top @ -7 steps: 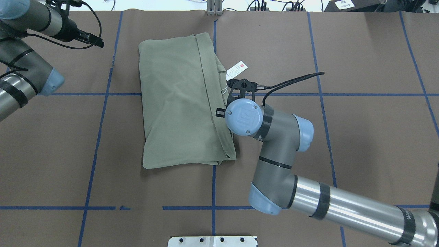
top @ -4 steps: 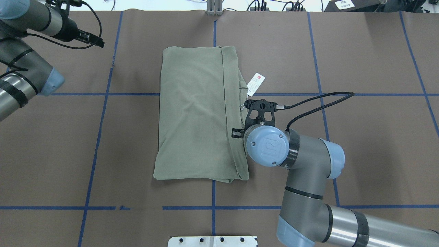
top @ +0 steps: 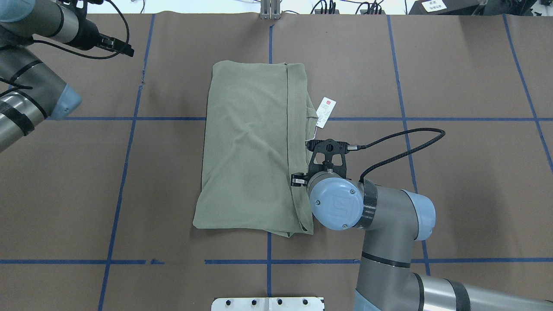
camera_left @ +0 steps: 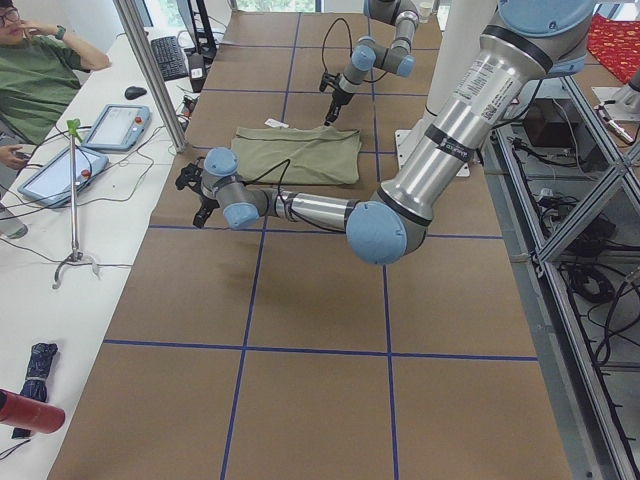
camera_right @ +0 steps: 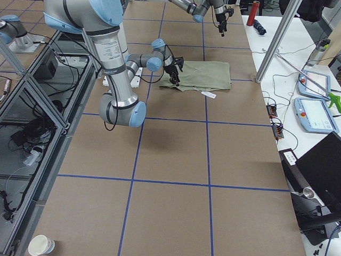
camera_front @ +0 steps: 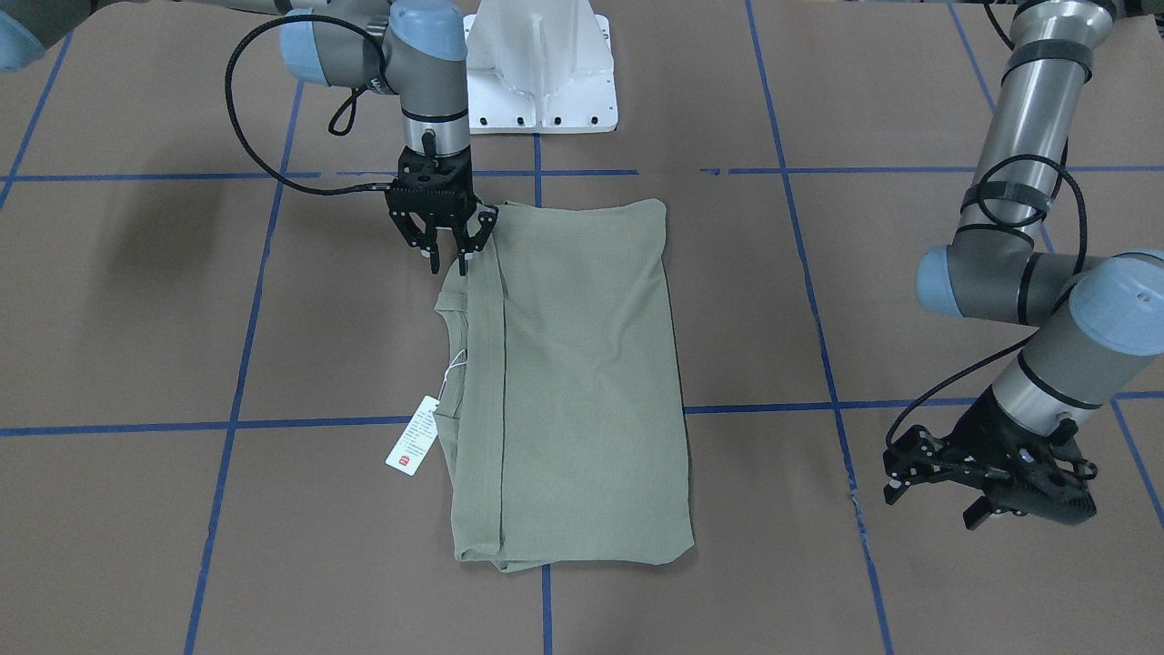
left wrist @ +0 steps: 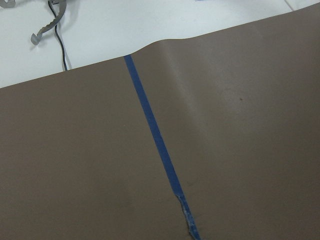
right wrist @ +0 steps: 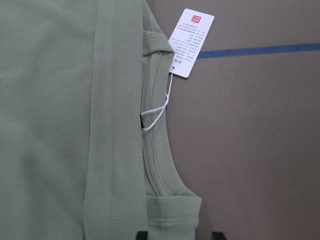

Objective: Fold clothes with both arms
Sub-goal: 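Pull the shirt with the right gripper toward the robot, straightening it, then bring the left gripper down to the shirt edge nearest it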

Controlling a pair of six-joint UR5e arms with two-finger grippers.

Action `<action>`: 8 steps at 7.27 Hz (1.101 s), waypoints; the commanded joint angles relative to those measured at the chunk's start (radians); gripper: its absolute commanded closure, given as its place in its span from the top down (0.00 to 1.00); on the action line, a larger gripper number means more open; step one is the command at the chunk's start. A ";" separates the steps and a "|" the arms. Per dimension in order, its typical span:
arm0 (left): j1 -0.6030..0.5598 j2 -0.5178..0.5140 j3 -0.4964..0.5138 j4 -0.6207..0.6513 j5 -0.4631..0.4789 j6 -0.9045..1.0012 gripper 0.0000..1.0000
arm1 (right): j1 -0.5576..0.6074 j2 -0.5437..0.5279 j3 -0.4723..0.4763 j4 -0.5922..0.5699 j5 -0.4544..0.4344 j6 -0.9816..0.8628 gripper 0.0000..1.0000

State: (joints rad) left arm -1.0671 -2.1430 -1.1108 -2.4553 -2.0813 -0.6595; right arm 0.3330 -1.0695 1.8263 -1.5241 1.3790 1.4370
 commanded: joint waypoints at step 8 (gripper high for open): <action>0.697 0.434 -0.749 0.007 0.442 -1.081 0.99 | 0.073 -0.104 0.085 0.294 0.176 0.120 1.00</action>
State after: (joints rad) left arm -0.4650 -1.7153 -1.8699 -2.4493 -1.7497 -1.6111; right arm 0.4064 -1.1731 1.9112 -1.2315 1.5569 1.5558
